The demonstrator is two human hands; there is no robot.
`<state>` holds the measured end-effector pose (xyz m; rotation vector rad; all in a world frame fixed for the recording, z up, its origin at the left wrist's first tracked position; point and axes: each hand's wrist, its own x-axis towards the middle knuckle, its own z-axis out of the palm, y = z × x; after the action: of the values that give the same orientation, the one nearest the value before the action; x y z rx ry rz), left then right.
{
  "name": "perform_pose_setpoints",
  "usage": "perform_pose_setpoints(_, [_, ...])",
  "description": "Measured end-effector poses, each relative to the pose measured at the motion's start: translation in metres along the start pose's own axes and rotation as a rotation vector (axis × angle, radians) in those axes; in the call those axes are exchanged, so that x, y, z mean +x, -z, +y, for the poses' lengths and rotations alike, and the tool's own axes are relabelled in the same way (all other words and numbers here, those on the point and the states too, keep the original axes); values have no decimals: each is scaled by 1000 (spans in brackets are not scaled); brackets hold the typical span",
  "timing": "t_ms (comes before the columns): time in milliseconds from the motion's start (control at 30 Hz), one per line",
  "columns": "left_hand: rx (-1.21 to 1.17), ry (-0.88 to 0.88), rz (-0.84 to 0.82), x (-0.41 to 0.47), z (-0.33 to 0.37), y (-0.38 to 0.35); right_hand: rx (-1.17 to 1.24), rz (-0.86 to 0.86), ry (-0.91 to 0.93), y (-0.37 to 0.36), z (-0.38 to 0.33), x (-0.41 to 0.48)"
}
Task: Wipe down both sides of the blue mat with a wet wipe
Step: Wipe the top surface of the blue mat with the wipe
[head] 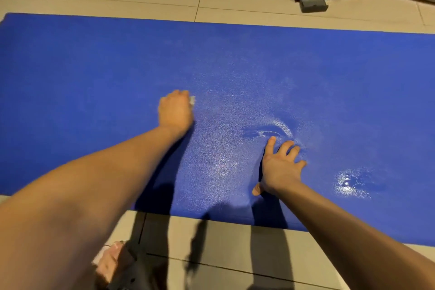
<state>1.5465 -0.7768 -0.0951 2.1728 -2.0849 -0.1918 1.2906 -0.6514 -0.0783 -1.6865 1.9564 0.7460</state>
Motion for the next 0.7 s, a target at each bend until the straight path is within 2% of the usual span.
perform_pose_setpoints(100, [-5,279,29,3,-60,4,-28,-12,-11,2,-1,-2])
perform_pose_setpoints(167, [-45,336,-6,-2,-65,4,-44,-27,-17,3,0,-3])
perform_pose_setpoints(267, [-139,284,-43,-22,-34,3,-53,-63,-29,10,-2,-5])
perform_pose_setpoints(400, [-196,106,-144,-51,19,7,-84,-114,-74,19,-13,-6])
perform_pose_setpoints(500, [-195,-9,-201,-52,31,8,-114,-78,-69,16,-13,-3])
perform_pose_setpoints(600, [-168,-50,-188,-46,22,4,-112,-46,-8,10,-1,-4])
perform_pose_setpoints(700, [-209,8,-84,-45,21,-2,-77,45,84,8,19,-5])
